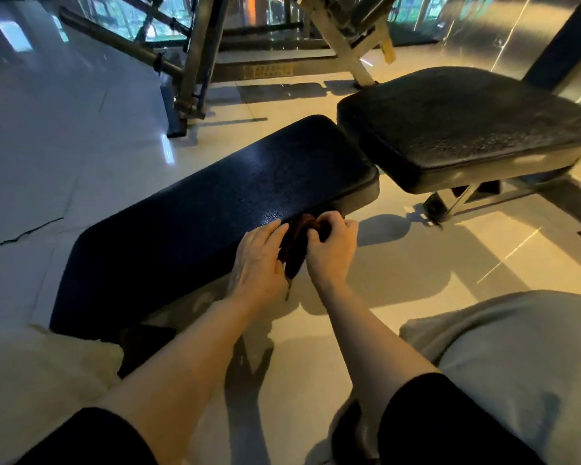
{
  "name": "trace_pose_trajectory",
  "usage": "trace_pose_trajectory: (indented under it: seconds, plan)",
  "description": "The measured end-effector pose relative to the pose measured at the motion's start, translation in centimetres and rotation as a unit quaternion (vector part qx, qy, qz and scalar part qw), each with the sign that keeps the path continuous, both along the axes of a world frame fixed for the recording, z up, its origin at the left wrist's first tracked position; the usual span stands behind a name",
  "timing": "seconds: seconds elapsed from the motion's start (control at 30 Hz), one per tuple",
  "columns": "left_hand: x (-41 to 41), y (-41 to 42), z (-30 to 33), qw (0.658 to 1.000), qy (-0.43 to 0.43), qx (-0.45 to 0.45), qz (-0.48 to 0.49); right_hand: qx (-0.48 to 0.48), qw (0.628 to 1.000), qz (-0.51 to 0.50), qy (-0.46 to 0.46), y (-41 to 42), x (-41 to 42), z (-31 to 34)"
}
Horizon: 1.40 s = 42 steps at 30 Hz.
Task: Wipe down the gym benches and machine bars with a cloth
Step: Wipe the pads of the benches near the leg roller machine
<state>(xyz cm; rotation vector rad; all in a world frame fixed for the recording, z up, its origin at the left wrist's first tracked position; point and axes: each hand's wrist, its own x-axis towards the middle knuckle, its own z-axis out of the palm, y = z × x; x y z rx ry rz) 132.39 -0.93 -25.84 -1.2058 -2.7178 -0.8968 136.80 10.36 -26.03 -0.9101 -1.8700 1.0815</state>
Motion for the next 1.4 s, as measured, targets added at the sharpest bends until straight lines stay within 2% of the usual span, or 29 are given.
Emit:
trace_pose_trajectory:
  seconds: [0.07, 0.13, 0.3, 0.33, 0.4, 0.47, 0.57, 0.73, 0.97, 1.17, 1.27, 1.4]
  plan:
    - [0.3, 1.1, 0.6, 1.000, -0.005, -0.015, 0.006, -0.014, 0.997, -0.071, 0.023, 2.7, 0.5, 0.8]
    - [0.7, 2.1, 1.1, 1.000, -0.007, -0.019, 0.013, -0.011, 0.996, -0.081, 0.022, 4.2, 0.8, 1.0]
    - [1.5, 4.8, 2.7, 0.999, 0.003, -0.035, -0.017, -0.008, 0.996, 0.091, -0.019, 2.5, 1.3, -1.0]
    - [1.7, 5.4, 3.2, 0.999, 0.008, -0.040, -0.027, -0.016, 0.997, 0.079, -0.001, 2.6, 1.4, -1.0]
    - [1.7, 6.2, 4.1, 0.998, 0.019, -0.044, -0.047, -0.020, 0.997, -0.023, 0.068, 4.3, 1.3, 0.0]
    - [1.2, 6.8, 4.7, 0.997, 0.030, -0.046, -0.051, 0.017, 0.988, -0.100, 0.118, 6.6, 1.1, 1.6]
    - [0.1, 7.7, 5.3, 0.997, 0.041, -0.048, -0.044, 0.071, 0.990, -0.069, 0.102, 7.7, 0.6, 2.4]
    - [-0.1, 9.1, 6.0, 0.997, 0.017, -0.031, -0.066, 0.075, 0.992, -0.061, 0.082, 6.4, 1.1, 0.6]
    - [-0.3, 10.1, 5.6, 0.996, -0.011, 0.003, -0.091, 0.048, 0.998, 0.007, 0.043, 10.4, 0.2, 4.5]
    - [0.0, 10.6, 5.2, 0.995, -0.037, 0.014, -0.090, 0.044, 0.999, -0.004, 0.025, 8.7, 1.9, 3.4]
    - [0.7, 11.5, 5.9, 0.992, -0.045, 0.036, -0.109, 0.057, 0.996, -0.050, 0.037, 9.2, 2.7, 5.2]
    - [1.4, 13.5, 7.2, 0.986, -0.040, 0.066, -0.147, 0.069, 0.971, -0.215, 0.072, 11.5, 2.9, 7.1]
